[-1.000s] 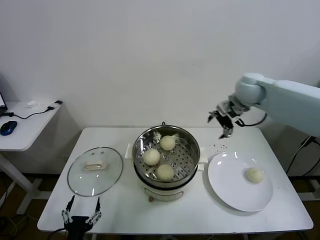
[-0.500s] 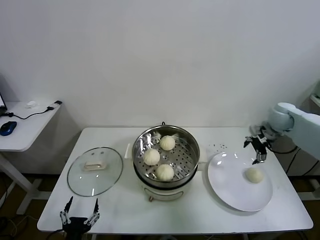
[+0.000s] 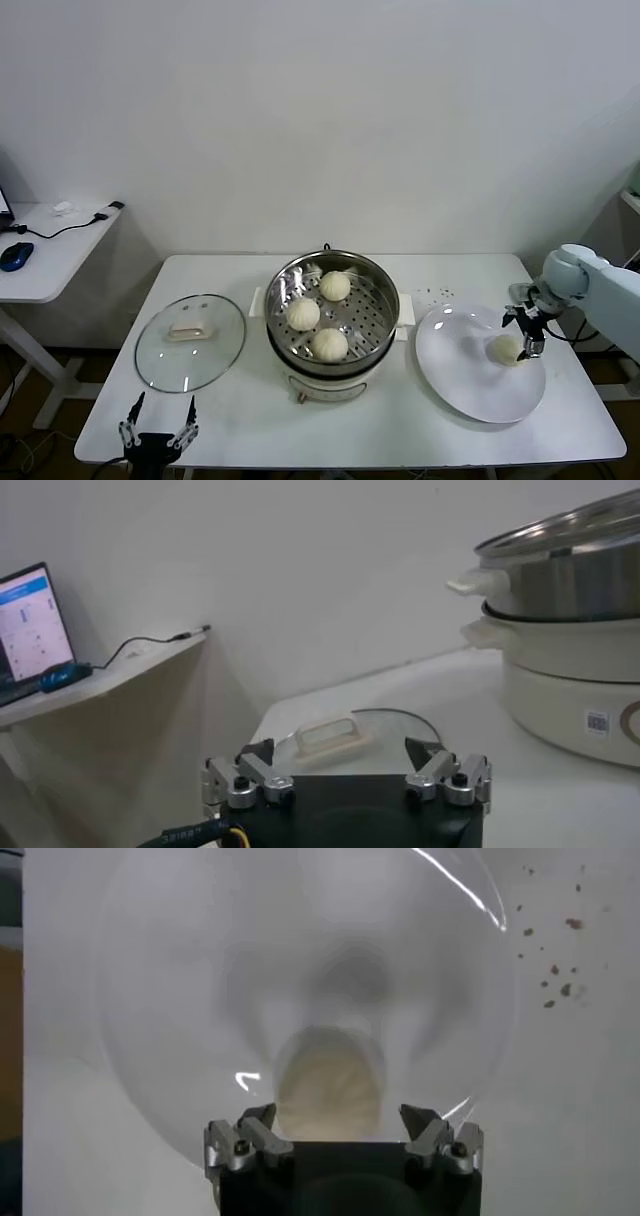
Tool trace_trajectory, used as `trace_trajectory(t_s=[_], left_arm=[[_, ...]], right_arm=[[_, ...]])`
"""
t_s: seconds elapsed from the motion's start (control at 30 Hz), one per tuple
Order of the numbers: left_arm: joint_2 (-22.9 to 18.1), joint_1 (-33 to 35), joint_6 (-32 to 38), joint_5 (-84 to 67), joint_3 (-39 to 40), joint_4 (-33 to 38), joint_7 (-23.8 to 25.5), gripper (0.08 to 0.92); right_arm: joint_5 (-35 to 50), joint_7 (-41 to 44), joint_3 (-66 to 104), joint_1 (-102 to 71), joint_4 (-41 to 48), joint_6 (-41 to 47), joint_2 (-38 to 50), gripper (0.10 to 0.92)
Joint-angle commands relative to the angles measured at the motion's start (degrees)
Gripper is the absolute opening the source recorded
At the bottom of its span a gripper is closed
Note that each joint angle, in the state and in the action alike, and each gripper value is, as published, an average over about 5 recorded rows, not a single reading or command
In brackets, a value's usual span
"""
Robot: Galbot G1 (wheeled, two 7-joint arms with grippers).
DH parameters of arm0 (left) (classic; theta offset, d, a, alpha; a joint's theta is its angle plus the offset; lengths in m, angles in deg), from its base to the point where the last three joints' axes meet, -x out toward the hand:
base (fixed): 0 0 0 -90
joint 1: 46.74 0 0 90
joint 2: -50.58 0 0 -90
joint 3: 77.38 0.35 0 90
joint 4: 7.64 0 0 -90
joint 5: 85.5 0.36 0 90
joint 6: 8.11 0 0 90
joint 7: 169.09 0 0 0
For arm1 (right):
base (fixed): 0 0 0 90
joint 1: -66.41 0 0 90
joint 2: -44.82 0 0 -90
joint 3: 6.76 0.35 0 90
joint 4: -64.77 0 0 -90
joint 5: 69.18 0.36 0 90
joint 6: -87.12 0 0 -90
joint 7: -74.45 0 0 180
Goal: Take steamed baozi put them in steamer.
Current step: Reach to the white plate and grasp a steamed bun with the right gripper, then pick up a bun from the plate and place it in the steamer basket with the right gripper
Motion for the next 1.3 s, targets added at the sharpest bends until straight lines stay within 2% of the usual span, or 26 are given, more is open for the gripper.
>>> trace_trajectory(t_s=[0.03, 0.37, 0.63, 0.97, 1.1, 1.3], left_arm=[[-0.1, 0.2, 0.1, 0.1, -0.1, -0.2, -0.1, 0.823], [-0.1, -0.1, 0.1, 0.2, 0.2, -0.3, -0.1, 0.823], [-0.1, 0.0, 0.2, 0.2, 0.1, -0.3, -0.1, 0.823], [-0.2, 0.3, 0.4, 0.1, 0.1, -0.3, -0.1, 0.823], [-0.2, 0.4, 0.4, 0.0, 0.2, -0.2, -0.1, 0.823], [-0.2, 0.3, 0.5, 0.1, 1.1, -0.1, -0.1, 0.823]], right_arm=[[-2.1, -0.1, 5.3, -5.4, 3.5, -0.6, -1.8, 0.823], [-2.2, 0.2, 5.1, -5.2, 3.4, -0.5, -1.9, 0.801], [-2.1, 0.3, 5.1, -4.7, 3.9, -0.7, -2.4, 0.66], [-0.2, 0.8, 4.1, -3.3, 3.7, -0.6, -1.8, 0.555], [5.3, 0.5, 0.6, 0.1, 1.5, 1.2, -0.3, 0.535], [21.5, -1.8, -11.3, 16.3, -2.6, 7.2, 0.2, 0.52]])
